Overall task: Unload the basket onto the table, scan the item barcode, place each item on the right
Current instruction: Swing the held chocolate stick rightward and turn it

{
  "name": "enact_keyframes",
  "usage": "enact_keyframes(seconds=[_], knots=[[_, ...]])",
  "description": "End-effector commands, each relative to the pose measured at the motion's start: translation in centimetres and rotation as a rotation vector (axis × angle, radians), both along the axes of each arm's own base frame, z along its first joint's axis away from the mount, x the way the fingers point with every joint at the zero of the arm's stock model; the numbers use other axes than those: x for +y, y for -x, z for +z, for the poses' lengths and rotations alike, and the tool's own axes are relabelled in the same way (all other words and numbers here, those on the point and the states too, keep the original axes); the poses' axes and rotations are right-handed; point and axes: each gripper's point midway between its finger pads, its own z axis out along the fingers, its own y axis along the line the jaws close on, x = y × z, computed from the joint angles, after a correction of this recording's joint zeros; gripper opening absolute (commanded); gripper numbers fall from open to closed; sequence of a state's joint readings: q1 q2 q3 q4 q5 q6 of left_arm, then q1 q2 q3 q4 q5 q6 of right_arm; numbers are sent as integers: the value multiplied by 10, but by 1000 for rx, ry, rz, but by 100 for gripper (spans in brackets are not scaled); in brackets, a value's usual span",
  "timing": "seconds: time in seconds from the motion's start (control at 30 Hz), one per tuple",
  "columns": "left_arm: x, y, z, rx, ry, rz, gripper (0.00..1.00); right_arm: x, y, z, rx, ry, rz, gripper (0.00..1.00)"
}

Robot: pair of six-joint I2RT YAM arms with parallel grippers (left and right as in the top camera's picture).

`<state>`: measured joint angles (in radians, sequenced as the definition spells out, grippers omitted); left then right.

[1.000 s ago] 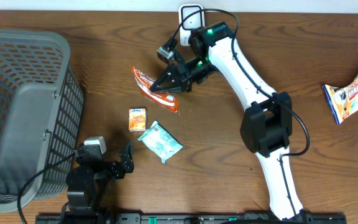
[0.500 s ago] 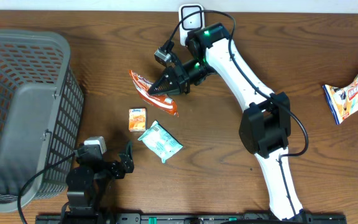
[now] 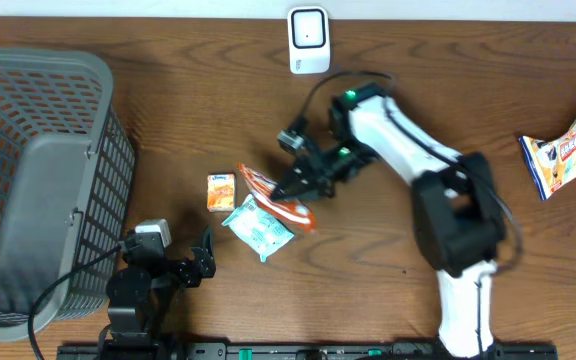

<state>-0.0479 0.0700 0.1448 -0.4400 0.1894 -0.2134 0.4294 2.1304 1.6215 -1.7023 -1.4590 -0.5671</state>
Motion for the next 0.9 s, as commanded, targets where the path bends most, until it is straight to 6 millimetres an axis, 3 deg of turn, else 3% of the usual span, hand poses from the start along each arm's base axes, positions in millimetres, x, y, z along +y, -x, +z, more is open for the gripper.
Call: enact_keyframes(seconds=[0.0, 0.17, 0.37, 0.6, 0.87], knots=[[-2, 3, -10, 32, 11, -7, 98, -29, 9, 37, -180, -116, -81, 1], [-2, 3, -10, 32, 11, -7, 98, -61, 29, 47, -224, -125, -158, 1], [-2, 3, -10, 32, 11, -7, 98, -70, 54, 47, -289, -153, -158, 1], [-2, 3, -10, 32, 11, -7, 98, -71, 55, 45, -373, -182, -144, 1], [-2, 3, -10, 32, 11, -7, 98, -66, 39, 32, -673, -277, -110, 1]])
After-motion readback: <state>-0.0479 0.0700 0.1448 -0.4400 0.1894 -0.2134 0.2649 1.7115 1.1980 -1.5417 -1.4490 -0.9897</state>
